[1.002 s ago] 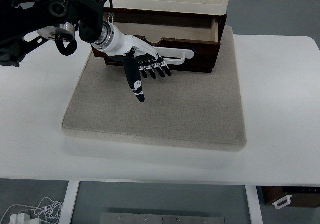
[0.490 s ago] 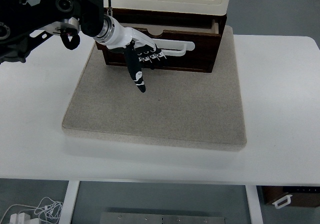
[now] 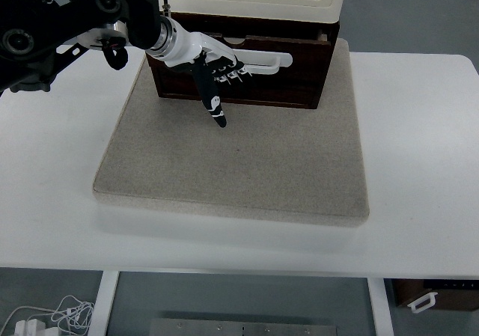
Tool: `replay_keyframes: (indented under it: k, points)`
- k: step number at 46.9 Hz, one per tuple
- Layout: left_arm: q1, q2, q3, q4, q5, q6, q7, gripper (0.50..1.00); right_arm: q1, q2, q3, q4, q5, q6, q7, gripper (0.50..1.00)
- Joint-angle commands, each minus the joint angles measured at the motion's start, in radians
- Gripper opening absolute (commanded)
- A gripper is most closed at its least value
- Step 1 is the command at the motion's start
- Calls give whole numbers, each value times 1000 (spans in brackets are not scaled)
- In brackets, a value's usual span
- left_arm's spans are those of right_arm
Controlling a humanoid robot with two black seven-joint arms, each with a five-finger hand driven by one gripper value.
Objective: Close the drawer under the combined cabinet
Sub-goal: 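Push the drawer front with the left hand toward the cabinet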
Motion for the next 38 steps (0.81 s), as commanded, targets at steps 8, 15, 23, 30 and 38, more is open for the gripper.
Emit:
replay_keyframes:
  k: [8,15,23,30,38]
  points:
    - [1,-17,3,39,2,63,-13,1000,0,0,0,0,0,0,0,952]
    - [1,-32,3,73,0,71,-16,1000,0,0,0,0,0,0,0,952]
    - [2,-34,3,78,2,94,-27,1000,0,0,0,0,0,0,0,952]
    - [4,-34,3,78,0,105,-29,1000,0,0,0,0,0,0,0,952]
    - [10,-34,1,78,0,106,-29,1000,0,0,0,0,0,0,0,952]
